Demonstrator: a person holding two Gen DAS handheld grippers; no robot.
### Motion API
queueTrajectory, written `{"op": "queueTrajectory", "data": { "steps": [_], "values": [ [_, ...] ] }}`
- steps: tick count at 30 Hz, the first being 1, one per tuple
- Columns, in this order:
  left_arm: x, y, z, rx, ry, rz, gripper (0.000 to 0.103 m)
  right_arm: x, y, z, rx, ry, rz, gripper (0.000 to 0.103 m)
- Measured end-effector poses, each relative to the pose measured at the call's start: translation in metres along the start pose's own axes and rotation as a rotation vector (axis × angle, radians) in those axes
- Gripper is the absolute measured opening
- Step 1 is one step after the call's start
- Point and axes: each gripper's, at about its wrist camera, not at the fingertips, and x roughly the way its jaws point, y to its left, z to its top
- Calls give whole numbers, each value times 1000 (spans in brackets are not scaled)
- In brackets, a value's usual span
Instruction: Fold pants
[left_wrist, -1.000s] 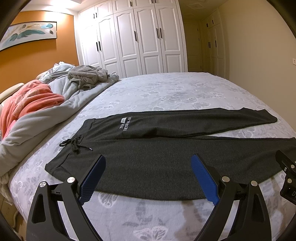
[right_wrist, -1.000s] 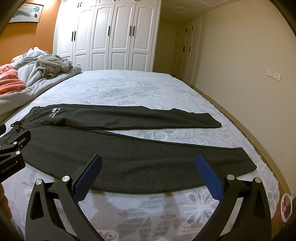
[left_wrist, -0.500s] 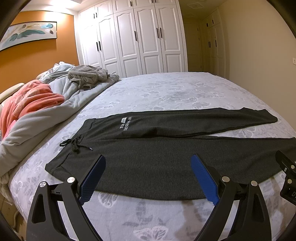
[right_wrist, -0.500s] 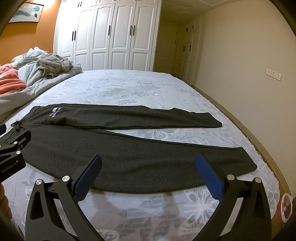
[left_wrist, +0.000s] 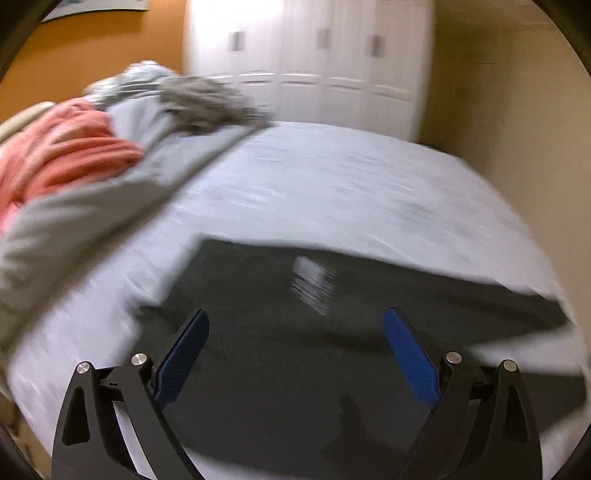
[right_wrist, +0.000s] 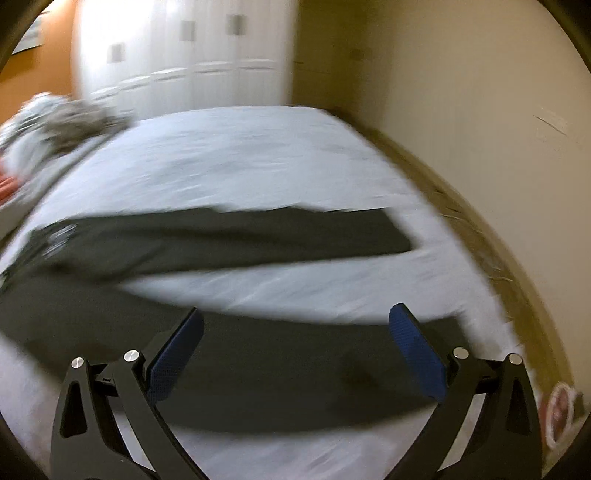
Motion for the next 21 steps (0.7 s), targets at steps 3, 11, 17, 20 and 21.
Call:
{"op": "queueTrajectory", "data": {
  "steps": [3,11,17,20,21],
  "values": [
    [86,50,50,-29,127,145,93,67,-60,37,59,44,-70,98],
    [233,123,63,-398,334,84,92,211,-121,76,233,164,-55,98],
    [270,101,59,-386,299,136,92,278,-102,91,156,252,-74,98],
    [277,93,64,-287,292,219,40,287,-94,91,153,227,-19,58],
    [275,95,64,-277,292,232,34,283,-94,93,177,208,8,26]
  ]
}}
